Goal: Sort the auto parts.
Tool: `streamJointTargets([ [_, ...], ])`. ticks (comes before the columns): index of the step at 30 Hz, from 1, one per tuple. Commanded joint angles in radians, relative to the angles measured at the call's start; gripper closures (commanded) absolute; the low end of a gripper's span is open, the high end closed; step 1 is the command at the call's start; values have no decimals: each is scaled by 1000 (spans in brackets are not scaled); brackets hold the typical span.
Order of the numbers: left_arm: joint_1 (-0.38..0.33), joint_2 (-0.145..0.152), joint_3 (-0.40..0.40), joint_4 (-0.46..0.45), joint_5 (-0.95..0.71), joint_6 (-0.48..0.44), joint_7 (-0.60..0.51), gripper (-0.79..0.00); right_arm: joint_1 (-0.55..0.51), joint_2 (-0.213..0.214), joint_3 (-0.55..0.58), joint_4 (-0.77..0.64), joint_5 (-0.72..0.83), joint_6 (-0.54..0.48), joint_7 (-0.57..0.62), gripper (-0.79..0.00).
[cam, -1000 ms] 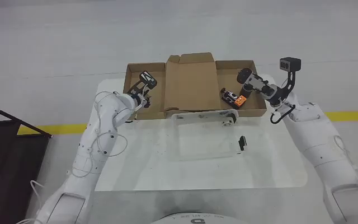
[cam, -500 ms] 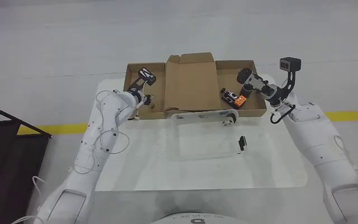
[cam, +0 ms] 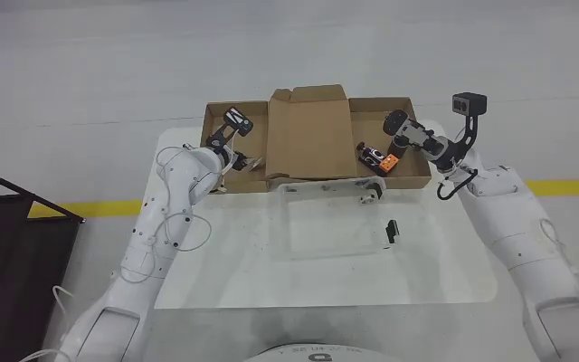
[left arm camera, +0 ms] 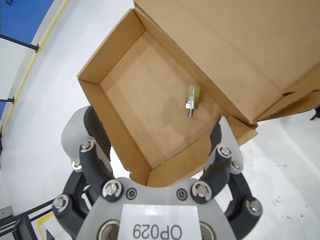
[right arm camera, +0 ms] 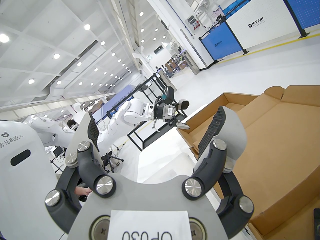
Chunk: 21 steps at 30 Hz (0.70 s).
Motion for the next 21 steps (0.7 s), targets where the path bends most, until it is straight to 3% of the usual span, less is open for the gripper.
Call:
streamJointTargets([
  [1, 0, 0, 0, 0, 0, 0, 0, -785, 0, 0, 0, 0, 1, 0, 0, -785],
  [12, 0, 0, 0, 0, 0, 0, 0, -785, 0, 0, 0, 0, 1, 0, 0, -785],
  [15, 18, 1, 3, -32, -1, -11, 58, -785, 0, 0, 0, 0, 1, 0, 0, -785],
  [21, 82, 18, -64, -126, -92, -130, 192, -785, 0, 0, 0, 0, 1, 0, 0, -785],
])
